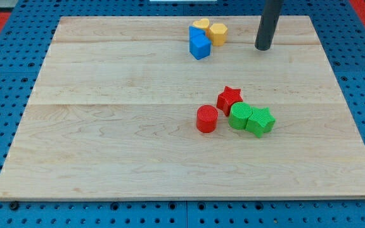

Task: Slide the green star towards the center right

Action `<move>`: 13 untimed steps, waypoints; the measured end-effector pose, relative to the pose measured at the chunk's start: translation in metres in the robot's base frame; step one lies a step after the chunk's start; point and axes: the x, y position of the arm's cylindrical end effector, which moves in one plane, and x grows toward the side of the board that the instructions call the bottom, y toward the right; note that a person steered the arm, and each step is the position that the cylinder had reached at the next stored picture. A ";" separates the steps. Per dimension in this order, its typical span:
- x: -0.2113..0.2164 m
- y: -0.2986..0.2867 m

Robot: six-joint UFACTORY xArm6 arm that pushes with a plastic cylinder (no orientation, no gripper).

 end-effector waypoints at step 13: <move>0.283 -0.182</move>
